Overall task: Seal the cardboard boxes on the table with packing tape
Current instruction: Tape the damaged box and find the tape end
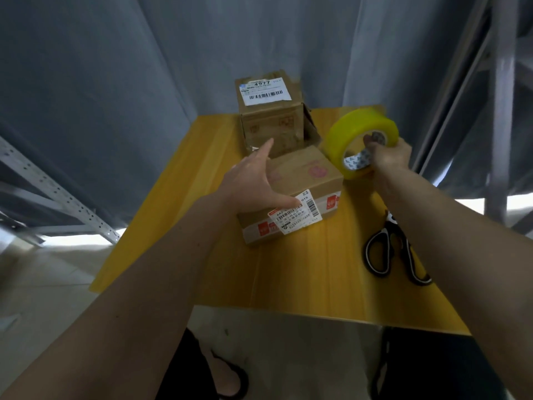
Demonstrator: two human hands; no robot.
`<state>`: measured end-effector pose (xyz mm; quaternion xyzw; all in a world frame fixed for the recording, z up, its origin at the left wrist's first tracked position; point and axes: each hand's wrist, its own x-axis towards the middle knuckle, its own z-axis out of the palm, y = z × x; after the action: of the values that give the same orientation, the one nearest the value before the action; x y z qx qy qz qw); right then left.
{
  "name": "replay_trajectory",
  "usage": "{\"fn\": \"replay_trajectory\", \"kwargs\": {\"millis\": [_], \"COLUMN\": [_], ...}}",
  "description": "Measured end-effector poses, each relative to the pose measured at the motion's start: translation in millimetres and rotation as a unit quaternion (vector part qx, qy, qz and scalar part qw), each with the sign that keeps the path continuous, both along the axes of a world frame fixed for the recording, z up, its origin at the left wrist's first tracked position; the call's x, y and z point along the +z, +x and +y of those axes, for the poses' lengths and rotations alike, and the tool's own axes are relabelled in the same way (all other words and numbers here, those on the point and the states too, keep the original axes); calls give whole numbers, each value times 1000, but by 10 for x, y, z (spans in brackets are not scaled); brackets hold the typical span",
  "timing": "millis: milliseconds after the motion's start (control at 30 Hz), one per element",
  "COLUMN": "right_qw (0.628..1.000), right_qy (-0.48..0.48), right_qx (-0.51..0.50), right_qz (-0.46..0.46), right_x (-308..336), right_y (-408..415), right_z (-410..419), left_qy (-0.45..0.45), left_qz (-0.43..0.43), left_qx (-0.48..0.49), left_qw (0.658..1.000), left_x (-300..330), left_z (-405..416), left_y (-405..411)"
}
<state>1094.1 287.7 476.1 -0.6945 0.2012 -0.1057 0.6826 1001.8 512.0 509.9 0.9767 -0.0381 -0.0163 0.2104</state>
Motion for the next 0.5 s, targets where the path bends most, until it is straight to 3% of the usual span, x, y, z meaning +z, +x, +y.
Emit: {"fn": "replay_trajectory", "kwargs": {"millis": [267,500], "right_qw": [999,999], "right_qy": [8,3], "right_qx": [-19,-19], "right_qz": [37,37], "right_x": [-248,-275], "right_y": [-80,-46], "right_z": [28,3], "left_qy": [31,178], "left_qz": [-20,51], "left_qx": [-18,-43], "left_qw": [999,982], "left_x": [-34,-29], "left_z": [-6,-100], "left_y": [22,142]}}
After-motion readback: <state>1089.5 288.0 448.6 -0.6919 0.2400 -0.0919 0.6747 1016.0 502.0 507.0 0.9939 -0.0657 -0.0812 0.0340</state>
